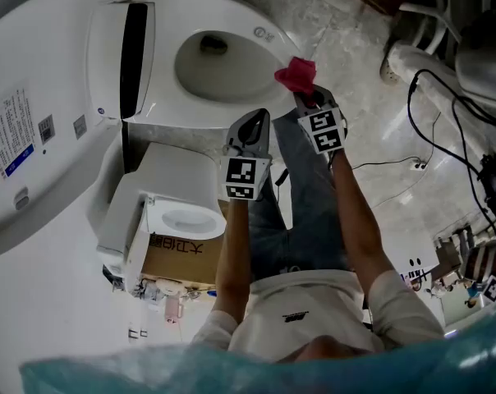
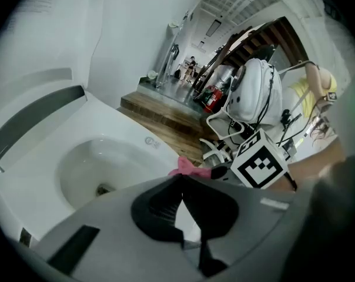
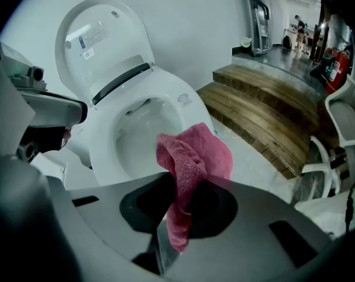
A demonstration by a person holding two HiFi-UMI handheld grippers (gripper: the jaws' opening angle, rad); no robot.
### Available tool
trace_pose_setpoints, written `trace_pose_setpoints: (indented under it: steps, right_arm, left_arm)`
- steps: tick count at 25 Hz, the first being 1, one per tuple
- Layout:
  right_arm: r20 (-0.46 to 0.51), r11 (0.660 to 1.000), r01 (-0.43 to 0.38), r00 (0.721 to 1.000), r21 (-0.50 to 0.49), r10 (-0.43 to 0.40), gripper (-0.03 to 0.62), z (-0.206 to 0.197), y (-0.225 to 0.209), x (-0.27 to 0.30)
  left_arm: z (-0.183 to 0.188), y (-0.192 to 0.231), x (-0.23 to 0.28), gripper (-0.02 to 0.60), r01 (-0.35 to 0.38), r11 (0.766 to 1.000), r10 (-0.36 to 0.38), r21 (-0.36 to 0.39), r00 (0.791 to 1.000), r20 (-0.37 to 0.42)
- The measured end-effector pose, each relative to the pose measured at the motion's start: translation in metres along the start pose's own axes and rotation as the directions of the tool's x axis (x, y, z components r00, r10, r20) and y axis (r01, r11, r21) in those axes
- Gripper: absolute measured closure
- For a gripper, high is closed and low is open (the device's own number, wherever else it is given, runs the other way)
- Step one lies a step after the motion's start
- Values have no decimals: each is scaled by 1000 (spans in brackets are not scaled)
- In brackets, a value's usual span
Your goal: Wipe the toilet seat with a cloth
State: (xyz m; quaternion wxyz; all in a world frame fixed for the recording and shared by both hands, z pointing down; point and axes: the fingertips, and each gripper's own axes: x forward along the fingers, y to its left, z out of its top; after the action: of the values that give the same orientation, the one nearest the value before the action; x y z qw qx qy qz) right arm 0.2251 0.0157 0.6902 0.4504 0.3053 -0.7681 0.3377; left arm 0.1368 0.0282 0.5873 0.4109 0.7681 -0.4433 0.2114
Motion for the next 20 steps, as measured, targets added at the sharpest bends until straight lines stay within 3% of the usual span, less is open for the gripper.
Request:
trace_pose_setpoints:
  steps: [20]
  right_arm:
    - [21, 997, 29, 999, -68, -28, 544, 55, -22, 18]
  left_arm:
    - [28, 18, 15, 572, -18, 999, 19, -36, 999, 26]
